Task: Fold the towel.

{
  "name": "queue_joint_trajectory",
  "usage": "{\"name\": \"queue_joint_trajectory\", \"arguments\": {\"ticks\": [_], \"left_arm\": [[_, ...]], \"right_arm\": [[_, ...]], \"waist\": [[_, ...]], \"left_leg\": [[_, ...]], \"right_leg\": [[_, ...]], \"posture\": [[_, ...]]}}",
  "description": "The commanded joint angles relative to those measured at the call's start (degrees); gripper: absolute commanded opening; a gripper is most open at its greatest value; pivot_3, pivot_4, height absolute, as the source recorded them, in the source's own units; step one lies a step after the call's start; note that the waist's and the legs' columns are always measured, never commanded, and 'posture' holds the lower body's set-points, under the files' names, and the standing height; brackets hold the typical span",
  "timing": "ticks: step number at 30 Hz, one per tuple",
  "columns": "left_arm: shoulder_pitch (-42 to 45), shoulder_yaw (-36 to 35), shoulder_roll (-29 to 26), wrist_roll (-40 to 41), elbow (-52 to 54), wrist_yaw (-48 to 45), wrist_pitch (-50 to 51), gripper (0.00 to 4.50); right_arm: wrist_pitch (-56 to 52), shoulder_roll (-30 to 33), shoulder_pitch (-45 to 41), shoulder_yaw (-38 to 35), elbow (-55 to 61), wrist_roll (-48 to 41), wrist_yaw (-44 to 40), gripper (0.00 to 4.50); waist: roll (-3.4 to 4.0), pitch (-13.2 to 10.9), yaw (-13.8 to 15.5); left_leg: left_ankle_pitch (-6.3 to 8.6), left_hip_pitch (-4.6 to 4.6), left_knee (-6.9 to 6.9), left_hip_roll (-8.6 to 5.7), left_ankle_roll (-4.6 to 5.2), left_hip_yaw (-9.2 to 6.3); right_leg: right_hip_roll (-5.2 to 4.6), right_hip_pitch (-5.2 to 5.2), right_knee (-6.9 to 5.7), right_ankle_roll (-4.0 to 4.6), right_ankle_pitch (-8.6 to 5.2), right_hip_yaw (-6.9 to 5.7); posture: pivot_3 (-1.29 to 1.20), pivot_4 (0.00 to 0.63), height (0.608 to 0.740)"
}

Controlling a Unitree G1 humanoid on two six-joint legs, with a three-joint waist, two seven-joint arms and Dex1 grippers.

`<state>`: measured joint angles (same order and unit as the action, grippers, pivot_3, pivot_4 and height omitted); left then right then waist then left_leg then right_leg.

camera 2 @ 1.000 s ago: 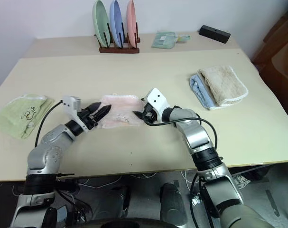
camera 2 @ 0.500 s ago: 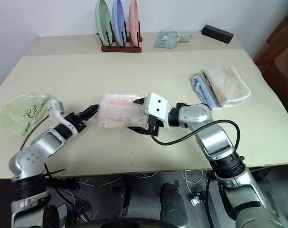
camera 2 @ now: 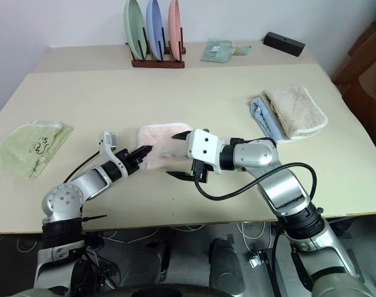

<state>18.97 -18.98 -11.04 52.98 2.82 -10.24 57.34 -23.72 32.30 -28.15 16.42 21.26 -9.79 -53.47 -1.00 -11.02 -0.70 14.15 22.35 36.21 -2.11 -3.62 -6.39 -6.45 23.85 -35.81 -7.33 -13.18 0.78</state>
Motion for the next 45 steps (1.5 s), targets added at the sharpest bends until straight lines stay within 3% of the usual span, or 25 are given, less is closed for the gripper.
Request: {"name": "queue_joint_trajectory", "arguments": {"ticks": [1, 3, 9, 12, 17, 23, 26, 31, 33, 38, 45], "left_arm": [[1.1, -1.7, 1.6, 0.3, 2.8, -0.5, -5.3, 0.08], [1.7, -3.2, 2.6, 0.0, 3.7, -0.2, -9.4, 0.08], [11.4, -18.4, -0.2, -0.9, 1.8, 11.6, -28.1, 0.08], [12.0, -24.2, -4.3, -3.7, 1.5, 16.3, -34.5, 0.08], [5.7, -33.3, -8.8, -1.0, -1.4, 19.8, -36.3, 0.08], [-3.6, -35.8, -3.2, 4.8, 0.1, 24.1, -34.0, 0.08], [-7.0, -33.5, -1.6, 6.4, 2.6, 23.8, -32.1, 1.15], [-8.3, -33.0, -1.6, 8.1, 5.0, 24.8, -33.5, 3.72], [-8.2, -34.2, -2.2, 8.3, 5.9, 25.5, -35.6, 4.41], [-10.1, -37.1, -7.6, 8.6, 10.2, 23.1, -39.3, 4.41], [-14.4, -28.8, -17.2, 4.3, 13.6, 15.3, -35.0, 4.41]], "right_arm": [[0.2, 0.0, -0.6, -1.5, 2.6, -0.5, 0.8, 4.50], [0.3, 0.0, -0.8, -1.4, 2.5, -0.5, 1.1, 4.50], [1.0, 0.1, -1.2, -1.5, 2.0, -0.3, 1.4, 4.50], [1.3, 0.1, -0.9, -1.3, 1.8, -0.3, 1.3, 4.50], [2.5, 0.4, -0.6, -1.0, 1.1, -0.2, 0.8, 4.50], [3.9, 0.2, -0.9, -0.7, -0.2, -0.1, 0.3, 4.50], [4.4, 0.2, -0.9, -0.8, -0.6, -0.2, -0.1, 4.50], [5.5, 0.5, -1.0, -0.8, -1.5, -0.3, -1.1, 4.50], [5.8, 0.6, -1.0, -1.0, -1.9, -0.3, -1.5, 4.50], [5.5, 1.2, -1.1, -2.5, -2.9, -1.3, -2.1, 4.50], [4.0, 2.4, -1.2, -7.1, -5.8, -3.3, -2.1, 4.50]], "waist": [[0.00, 0.0, 0.0], [-0.01, 0.0, 0.0], [-0.19, -0.1, -0.3], [-0.17, -0.1, -0.3], [-0.22, -0.1, -0.1], [-0.40, 0.0, 0.5], [-0.51, 0.0, 0.5], [-0.51, 0.0, 0.3], [-0.51, 0.0, 0.1], [-0.52, 0.0, -0.3], [-0.50, 0.0, 0.7]], "left_leg": [[0.00, 0.00, 0.00, 0.00, 0.00, 0.00], [0.00, 0.01, 0.00, 0.00, 0.00, 0.00], [-0.05, 0.06, -0.02, 0.05, -0.09, -0.02], [-0.05, 0.04, -0.09, 0.05, -0.08, 0.04], [-0.03, 0.12, -0.09, 0.03, -0.06, 0.07], [-0.01, 0.07, 0.00, 0.02, -0.03, -0.07], [-0.01, 0.04, 0.03, 0.02, -0.03, -0.13], [-0.01, 0.03, 0.03, 0.02, -0.03, -0.15], [-0.01, 0.02, 0.00, 0.03, -0.03, -0.15], [-0.01, 0.01, -0.06, 0.06, -0.03, -0.15], [-0.01, 0.01, -0.02, 0.02, -0.03, -0.13]], "right_leg": [[0.00, 0.00, 0.00, 0.00, 0.00, 0.00], [0.00, 0.00, 0.02, 0.00, 0.00, 0.00], [0.04, 0.09, 0.06, 0.05, 0.03, -0.01], [0.04, 0.08, 0.22, 0.02, 0.04, 0.03], [0.02, 0.08, 0.38, -0.02, 0.06, 0.04], [0.01, -0.19, 0.48, -0.03, 0.08, -0.12], [0.01, -0.27, 0.49, -0.01, 0.09, -0.18], [0.01, -0.28, 0.50, -0.01, 0.09, -0.20], [0.01, -0.28, 0.50, -0.01, 0.09, -0.20], [0.03, -0.22, 0.50, 0.00, 0.09, -0.19], [0.00, -0.33, 0.56, 0.22, -0.03, -0.19]], "posture": [[0.00, 0.150, 0.740], [0.00, 0.150, 0.740], [0.00, 0.150, 0.740], [0.00, 0.150, 0.740], [0.00, 0.150, 0.740], [0.00, 0.150, 0.740], [0.00, 0.150, 0.740], [0.00, 0.150, 0.740], [0.00, 0.150, 0.740], [0.00, 0.150, 0.740], [0.00, 0.150, 0.740]]}}
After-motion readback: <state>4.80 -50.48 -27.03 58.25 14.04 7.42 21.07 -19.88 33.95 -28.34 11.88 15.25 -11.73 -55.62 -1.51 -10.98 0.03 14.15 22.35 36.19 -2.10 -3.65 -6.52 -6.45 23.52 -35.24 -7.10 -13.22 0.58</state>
